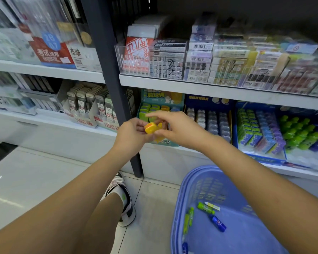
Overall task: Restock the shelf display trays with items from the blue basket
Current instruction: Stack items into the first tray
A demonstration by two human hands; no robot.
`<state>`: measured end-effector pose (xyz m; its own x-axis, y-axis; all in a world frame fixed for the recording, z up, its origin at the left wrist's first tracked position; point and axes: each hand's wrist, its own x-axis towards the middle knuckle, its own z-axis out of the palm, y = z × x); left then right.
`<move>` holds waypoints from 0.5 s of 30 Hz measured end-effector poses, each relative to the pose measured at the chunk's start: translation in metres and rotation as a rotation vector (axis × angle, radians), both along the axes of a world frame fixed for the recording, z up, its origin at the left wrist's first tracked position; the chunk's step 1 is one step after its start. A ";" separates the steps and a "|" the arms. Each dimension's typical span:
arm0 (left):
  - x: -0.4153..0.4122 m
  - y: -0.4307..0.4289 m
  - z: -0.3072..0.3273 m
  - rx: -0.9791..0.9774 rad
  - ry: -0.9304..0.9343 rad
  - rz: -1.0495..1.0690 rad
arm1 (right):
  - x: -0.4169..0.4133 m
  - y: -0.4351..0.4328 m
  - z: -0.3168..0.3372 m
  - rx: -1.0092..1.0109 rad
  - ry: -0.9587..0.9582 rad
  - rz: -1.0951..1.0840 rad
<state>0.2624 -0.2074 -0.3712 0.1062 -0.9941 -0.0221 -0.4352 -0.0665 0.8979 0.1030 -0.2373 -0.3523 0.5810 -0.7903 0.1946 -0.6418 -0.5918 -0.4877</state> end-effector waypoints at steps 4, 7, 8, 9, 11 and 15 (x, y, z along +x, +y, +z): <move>-0.003 -0.006 0.001 -0.037 0.001 -0.054 | -0.005 -0.003 -0.007 -0.041 -0.059 -0.086; 0.000 -0.006 -0.012 -0.022 -0.409 -0.188 | -0.007 -0.011 -0.019 -0.037 -0.160 -0.233; 0.001 -0.004 -0.018 0.001 -0.583 -0.260 | -0.006 -0.013 -0.024 -0.045 -0.156 -0.251; 0.002 -0.002 -0.023 0.027 -0.701 -0.323 | -0.006 -0.014 -0.030 -0.051 -0.142 -0.254; 0.004 -0.002 -0.031 0.066 -0.778 -0.396 | -0.004 -0.014 -0.041 -0.061 -0.090 -0.247; 0.006 -0.007 -0.033 0.075 -0.805 -0.427 | -0.002 -0.013 -0.055 -0.086 0.026 -0.257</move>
<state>0.2683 -0.2149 -0.4041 -0.2589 -0.9514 -0.1669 -0.9291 0.1981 0.3122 0.1014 -0.2500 -0.4076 0.3687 -0.8938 0.2553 -0.7882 -0.4462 -0.4238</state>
